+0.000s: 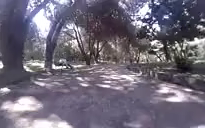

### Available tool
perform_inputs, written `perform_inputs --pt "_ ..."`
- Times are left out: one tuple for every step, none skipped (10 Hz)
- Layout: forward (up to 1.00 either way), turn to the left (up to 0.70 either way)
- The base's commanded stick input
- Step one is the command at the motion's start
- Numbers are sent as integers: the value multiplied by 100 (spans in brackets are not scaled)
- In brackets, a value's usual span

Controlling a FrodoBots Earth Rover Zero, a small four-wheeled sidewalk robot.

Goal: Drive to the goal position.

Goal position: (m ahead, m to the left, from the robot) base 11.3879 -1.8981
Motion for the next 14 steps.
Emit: perform_inputs --pt "85 0" --pt "85 0" --pt "85 0" --pt "85 0" --pt "85 0" --pt "85 0" --pt "85 0" --pt "85 0" --pt "85 0" --pt "85 0" --pt "85 0" --pt "85 0" --pt "85 0" --pt "85 0"
